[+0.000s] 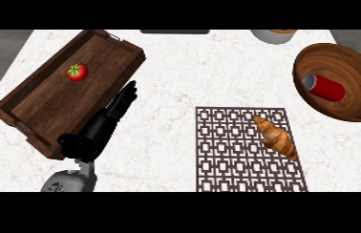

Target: Pick the can from the placemat and place it in the bowl

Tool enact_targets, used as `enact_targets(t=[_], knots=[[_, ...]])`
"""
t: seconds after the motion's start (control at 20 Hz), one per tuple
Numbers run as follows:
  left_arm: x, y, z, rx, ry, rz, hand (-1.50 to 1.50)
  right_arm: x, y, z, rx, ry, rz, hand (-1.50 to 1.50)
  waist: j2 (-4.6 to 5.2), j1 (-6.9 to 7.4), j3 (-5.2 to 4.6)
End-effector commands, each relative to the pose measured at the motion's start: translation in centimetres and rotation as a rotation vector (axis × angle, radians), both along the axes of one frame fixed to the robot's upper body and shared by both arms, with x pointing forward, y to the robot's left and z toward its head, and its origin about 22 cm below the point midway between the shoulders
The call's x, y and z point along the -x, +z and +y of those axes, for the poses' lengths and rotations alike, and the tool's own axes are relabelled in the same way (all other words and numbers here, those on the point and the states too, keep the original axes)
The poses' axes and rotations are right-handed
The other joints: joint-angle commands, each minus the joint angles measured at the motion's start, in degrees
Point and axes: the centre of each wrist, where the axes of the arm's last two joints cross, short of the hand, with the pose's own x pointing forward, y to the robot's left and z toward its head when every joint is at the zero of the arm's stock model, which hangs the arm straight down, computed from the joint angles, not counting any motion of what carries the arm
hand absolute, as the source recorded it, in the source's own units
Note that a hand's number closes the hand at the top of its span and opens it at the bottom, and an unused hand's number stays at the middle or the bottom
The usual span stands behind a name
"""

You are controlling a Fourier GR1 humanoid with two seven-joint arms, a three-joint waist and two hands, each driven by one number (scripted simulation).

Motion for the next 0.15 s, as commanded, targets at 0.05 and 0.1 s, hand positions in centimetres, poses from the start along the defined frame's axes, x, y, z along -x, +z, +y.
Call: enact_targets(t=[0.05, 0.1], knots=[[-0.2, 0.0, -0.3, -0.001, 0.010, -0.017, 0.00, 3.9, 0.0, -2.0, -0.037, 0.046, -0.004, -1.50, 0.07, 0.20, 0.10], [0.1, -0.4, -1.1, 0.002, -0.020, 0.000, 0.00, 4.2, 0.5, -2.3, -0.024, 0.049, -0.010, -1.50, 0.18, 0.30, 0.17]])
